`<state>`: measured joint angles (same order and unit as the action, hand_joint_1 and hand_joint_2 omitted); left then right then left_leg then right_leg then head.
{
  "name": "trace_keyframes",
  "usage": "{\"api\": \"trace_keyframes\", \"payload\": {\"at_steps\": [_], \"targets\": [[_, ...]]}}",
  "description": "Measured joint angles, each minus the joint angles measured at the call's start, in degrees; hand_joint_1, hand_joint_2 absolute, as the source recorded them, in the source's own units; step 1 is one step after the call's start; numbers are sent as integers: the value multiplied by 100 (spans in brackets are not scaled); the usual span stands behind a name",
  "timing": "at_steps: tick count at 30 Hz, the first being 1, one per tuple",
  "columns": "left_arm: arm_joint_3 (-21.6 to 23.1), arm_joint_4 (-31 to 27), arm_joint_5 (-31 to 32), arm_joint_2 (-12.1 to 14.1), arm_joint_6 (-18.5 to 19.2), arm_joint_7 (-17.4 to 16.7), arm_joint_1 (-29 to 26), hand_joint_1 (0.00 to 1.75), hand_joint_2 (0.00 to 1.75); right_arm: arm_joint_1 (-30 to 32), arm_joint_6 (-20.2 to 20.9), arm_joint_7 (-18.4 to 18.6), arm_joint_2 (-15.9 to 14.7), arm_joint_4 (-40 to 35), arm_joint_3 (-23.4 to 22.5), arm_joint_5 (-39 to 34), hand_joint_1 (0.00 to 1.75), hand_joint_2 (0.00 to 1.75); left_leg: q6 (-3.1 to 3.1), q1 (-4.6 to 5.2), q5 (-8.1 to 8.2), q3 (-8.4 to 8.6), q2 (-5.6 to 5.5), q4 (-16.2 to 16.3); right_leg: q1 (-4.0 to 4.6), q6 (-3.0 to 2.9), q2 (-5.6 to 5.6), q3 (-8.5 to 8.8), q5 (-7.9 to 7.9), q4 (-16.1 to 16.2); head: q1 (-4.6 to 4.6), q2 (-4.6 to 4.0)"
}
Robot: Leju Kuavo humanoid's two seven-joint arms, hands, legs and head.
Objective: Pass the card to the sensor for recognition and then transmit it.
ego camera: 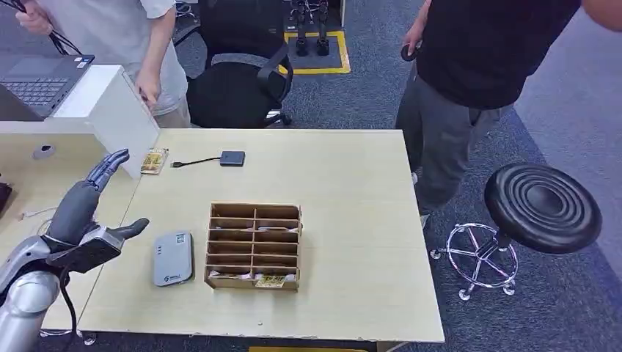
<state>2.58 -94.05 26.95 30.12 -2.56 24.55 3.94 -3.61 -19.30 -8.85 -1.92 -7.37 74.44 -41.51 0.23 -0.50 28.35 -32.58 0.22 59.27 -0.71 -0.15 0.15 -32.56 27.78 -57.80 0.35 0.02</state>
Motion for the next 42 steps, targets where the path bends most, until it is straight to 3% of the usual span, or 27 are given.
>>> {"api": "trace_keyframes", "payload": {"at_steps": [6, 10, 19, 24, 32, 42], "targets": [[215, -276, 482, 206, 376, 138, -164, 0, 175, 0, 13, -7, 0, 7, 0, -46, 0, 175, 0, -1, 1, 0, 3, 0, 0, 0, 4, -2, 1, 0, 0, -2], [807, -708, 1170, 409, 446, 28, -293, 0, 175, -4, 61, -15, 0, 24, 0, -103, 0, 175, 1, 1, 2, -2, 0, 0, 0, 2, -1, -2, 3, 2, 0, -2], [2412, -962, 2686, 625, -109, -568, -107, 0, 175, -6, 79, 44, 0, 52, 0, -210, 0, 175, 1, 1, 2, 0, 3, 0, -1, 1, 1, 0, -1, 2, 2, -2], [3118, -905, 2994, 741, -503, -771, -81, 0, 175, -3, 85, 39, 0, 70, 0, -234, 0, 175, 1, 0, 2, -1, 2, 0, -1, 1, 1, -2, 1, 2, 0, 0], [3615, -691, 3430, 719, -752, -1218, 28, 0, 175, -3, 77, 26, 0, 92, 0, -289, 0, 175, 1, 1, 2, -1, 1, 0, -1, 1, 1, -2, 0, 2, 0, -2], [3777, -376, 3690, 627, -892, -1572, 115, 0, 175, -2, 70, 26, 0, 107, 2, -348, 0, 175, 1, 1, 2, -1, 1, 0, 0, 1, 1, -2, 0, 2, 0, -2]]}}
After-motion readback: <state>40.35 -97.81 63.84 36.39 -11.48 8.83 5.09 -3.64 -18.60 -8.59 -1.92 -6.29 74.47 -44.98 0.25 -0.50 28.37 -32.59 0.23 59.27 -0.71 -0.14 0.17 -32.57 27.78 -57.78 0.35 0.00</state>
